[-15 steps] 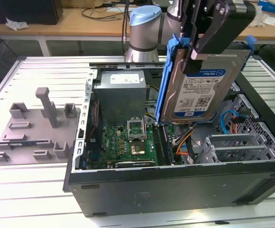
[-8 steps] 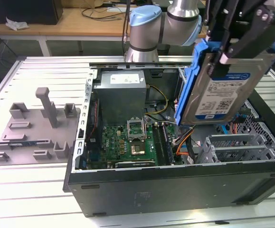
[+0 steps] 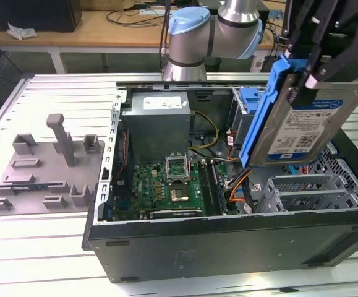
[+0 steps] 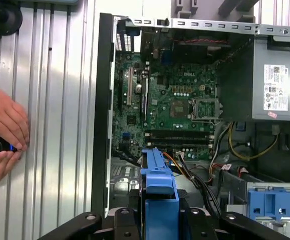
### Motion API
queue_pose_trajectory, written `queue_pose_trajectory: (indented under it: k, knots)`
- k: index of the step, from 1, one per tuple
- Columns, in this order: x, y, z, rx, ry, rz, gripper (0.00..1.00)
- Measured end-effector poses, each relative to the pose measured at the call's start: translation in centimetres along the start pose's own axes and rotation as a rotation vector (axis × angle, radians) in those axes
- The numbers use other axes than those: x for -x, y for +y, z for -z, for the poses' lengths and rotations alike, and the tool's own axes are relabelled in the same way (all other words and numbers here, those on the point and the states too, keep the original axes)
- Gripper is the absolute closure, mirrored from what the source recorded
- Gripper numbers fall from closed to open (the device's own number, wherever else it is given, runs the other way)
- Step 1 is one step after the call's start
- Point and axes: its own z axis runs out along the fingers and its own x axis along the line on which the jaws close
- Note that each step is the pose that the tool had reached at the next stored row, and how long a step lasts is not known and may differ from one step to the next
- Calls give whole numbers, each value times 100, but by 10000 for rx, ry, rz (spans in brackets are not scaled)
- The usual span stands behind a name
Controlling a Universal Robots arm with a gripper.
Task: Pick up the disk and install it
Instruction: 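Insert the disk into the insertion slot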
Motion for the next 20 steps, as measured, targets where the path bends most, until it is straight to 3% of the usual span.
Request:
queue_pose_trajectory:
  k: [5, 15, 20]
  knots:
    - [-26, -157, -2, 1, -1, -2, 63]
    - [-34, -300, -41, -32, -14, -344, 63]
    - [-38, -398, -65, -91, -19, -499, 63]
